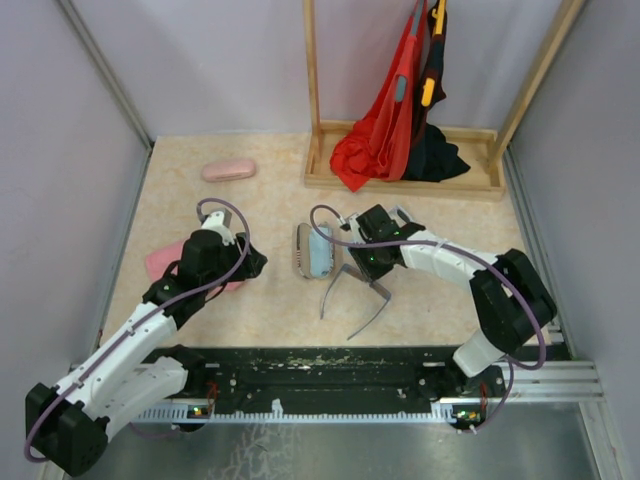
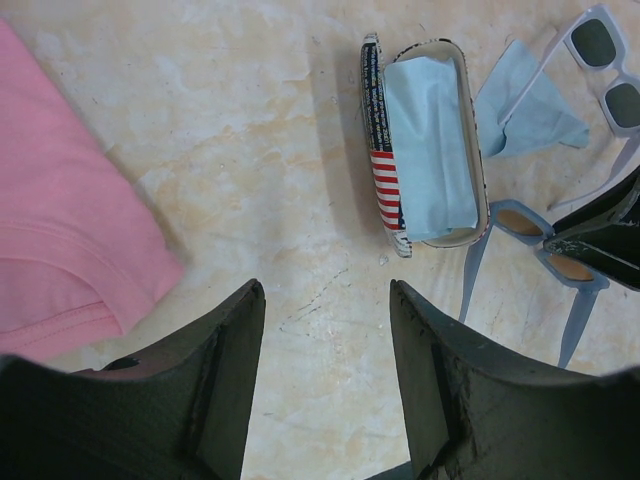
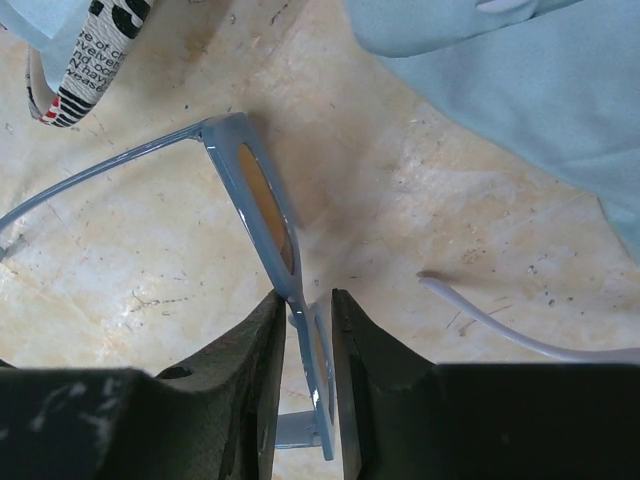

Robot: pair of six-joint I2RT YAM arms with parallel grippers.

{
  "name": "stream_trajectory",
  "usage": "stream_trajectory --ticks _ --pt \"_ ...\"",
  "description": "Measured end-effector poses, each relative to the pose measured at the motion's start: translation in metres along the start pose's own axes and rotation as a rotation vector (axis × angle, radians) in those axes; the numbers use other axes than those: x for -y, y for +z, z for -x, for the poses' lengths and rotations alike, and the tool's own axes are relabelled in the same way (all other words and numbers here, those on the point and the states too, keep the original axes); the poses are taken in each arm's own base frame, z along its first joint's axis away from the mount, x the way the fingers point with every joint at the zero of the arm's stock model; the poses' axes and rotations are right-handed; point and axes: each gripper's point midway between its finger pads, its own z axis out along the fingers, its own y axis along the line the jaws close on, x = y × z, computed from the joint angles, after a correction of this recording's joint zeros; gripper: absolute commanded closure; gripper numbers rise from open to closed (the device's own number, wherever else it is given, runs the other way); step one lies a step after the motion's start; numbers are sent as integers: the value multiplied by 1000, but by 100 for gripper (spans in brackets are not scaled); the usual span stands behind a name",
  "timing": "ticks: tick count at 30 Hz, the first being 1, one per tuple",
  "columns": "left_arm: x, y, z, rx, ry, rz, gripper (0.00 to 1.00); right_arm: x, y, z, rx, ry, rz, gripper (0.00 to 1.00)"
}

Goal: Organize the sunglasses
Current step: Pick up the sunglasses from the center of the board.

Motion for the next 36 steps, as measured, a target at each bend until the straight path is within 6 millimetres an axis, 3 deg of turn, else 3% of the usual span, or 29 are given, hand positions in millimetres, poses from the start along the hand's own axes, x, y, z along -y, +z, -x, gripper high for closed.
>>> stream_trajectory --ticks 8,24,28,36 --pt "0 -1 2 8 -2 -1 41 1 7 -6 -30 -16 2 79" --pt "-1 -2 2 9 -4 4 41 1 9 -2 -25 -17 3 97" --pt "1 -2 1 2 1 -5 41 0 -5 1 -2 -15 2 100" --pt "13 2 10 -21 13 -28 43 -8 -55 15 124 11 11 100"
